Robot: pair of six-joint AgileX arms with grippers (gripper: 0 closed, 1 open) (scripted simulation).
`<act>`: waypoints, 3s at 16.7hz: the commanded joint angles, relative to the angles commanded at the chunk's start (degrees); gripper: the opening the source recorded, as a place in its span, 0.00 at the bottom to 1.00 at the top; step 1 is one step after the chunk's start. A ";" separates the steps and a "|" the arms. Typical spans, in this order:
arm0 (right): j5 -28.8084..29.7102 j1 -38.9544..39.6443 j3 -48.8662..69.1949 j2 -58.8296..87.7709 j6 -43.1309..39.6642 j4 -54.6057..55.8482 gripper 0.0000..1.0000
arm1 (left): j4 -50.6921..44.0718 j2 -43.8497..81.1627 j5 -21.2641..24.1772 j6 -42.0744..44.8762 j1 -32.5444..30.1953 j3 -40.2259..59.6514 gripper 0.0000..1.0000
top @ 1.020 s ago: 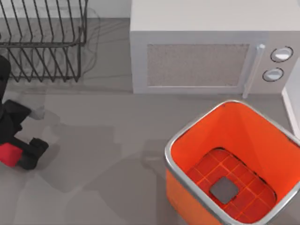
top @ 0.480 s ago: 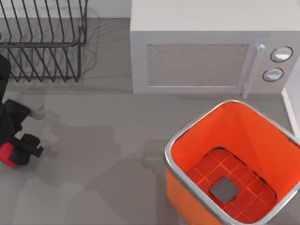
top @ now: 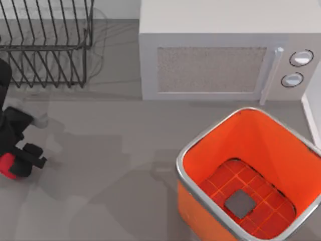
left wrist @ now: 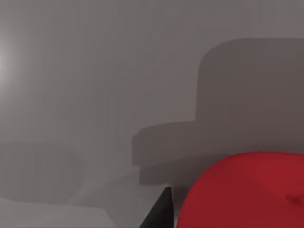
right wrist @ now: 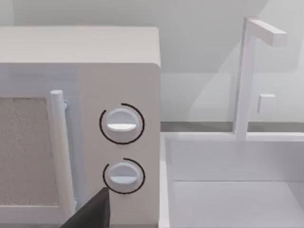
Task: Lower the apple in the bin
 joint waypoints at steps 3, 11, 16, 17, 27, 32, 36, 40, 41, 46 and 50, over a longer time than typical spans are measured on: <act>0.00 0.00 0.00 0.00 0.00 0.00 1.00 | -1.55 -1.27 0.04 -0.01 -0.01 1.36 0.00; 0.00 0.00 0.00 0.00 0.00 0.00 1.00 | -25.60 -6.94 0.06 -0.20 -0.16 17.80 0.00; 0.00 0.00 0.00 0.00 0.00 0.00 1.00 | -34.60 -10.74 0.00 -0.54 -0.27 24.85 0.00; 0.00 0.00 0.00 0.00 0.00 0.00 1.00 | -34.67 -10.78 0.00 -0.55 -0.27 24.90 0.00; 0.00 0.00 0.00 0.00 0.00 0.00 1.00 | -40.14 -1.53 -0.25 -12.94 -10.46 37.37 0.00; 0.00 0.00 0.00 0.00 0.00 0.00 1.00 | -48.87 12.53 -0.36 -37.91 -27.33 58.95 0.00; 0.00 0.00 0.00 0.00 0.00 0.00 1.00 | -55.71 23.79 -0.24 -62.01 -42.26 76.27 0.00; 0.00 0.00 0.00 0.00 0.00 0.00 1.00 | -60.33 32.00 -0.52 -80.70 -55.13 90.24 0.00; 0.00 0.00 0.00 0.00 0.00 0.00 1.00 | -61.06 33.40 -0.67 -83.90 -57.63 93.01 0.00; 0.00 0.00 0.00 0.00 0.00 0.00 1.00 | -62.48 36.31 -1.19 -90.64 -63.30 99.16 0.00; 0.00 0.00 0.00 0.00 0.00 0.00 1.00 | -62.37 36.09 -1.49 -90.46 -62.91 99.09 0.00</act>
